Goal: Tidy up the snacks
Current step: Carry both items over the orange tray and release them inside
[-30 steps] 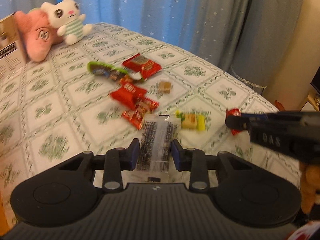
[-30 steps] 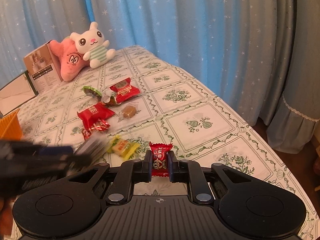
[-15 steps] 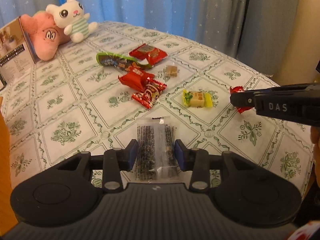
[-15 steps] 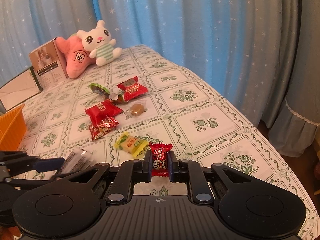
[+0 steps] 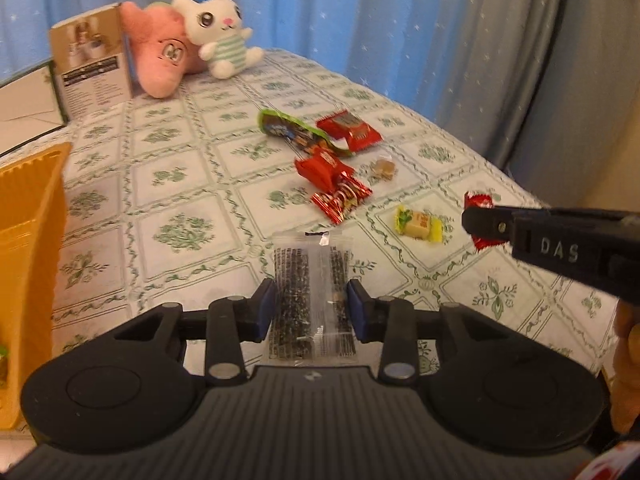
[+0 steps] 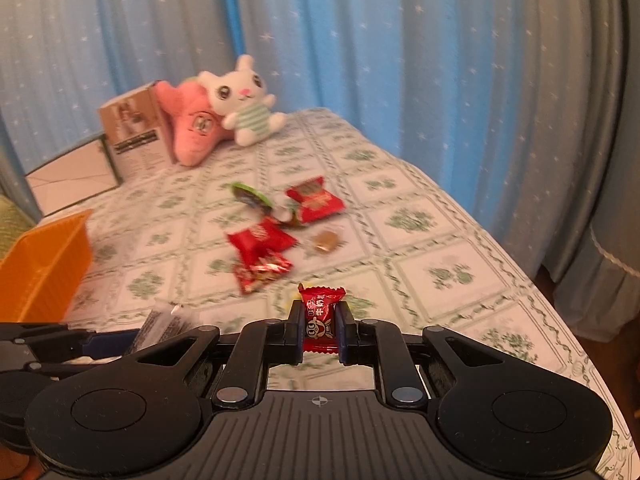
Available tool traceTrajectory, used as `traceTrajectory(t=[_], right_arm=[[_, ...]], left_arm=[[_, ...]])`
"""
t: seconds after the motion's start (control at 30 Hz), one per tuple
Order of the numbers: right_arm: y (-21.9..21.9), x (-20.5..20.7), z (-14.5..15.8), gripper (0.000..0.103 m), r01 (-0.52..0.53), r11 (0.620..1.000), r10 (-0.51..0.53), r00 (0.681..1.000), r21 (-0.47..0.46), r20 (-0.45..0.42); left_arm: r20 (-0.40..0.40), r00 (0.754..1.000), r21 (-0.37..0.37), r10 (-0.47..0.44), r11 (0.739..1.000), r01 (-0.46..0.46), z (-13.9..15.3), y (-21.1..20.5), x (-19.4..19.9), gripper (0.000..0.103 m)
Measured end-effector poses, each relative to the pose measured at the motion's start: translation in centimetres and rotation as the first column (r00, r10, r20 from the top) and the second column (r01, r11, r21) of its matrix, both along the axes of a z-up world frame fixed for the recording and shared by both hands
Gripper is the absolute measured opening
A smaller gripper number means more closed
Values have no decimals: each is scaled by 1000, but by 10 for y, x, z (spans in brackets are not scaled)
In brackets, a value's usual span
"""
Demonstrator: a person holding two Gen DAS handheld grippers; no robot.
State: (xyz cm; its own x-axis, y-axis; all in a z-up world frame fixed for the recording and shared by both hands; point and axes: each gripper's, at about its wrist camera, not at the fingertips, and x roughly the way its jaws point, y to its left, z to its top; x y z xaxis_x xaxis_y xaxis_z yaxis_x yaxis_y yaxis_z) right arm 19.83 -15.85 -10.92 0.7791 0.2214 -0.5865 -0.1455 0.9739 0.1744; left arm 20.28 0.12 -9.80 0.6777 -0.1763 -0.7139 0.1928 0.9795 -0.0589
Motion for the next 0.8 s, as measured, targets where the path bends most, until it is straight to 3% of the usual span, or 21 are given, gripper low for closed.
traceTrajectory(t=[0.4, 0.8], right_arm=[[50, -22, 41, 16, -135, 991, 133, 988, 10, 80], [127, -41, 61, 16, -327, 945, 325, 939, 0, 111]], left_arm=[[84, 986, -19, 145, 989, -143, 52, 52, -42, 35], [132, 942, -18, 308, 951, -308, 86, 134, -79, 35]])
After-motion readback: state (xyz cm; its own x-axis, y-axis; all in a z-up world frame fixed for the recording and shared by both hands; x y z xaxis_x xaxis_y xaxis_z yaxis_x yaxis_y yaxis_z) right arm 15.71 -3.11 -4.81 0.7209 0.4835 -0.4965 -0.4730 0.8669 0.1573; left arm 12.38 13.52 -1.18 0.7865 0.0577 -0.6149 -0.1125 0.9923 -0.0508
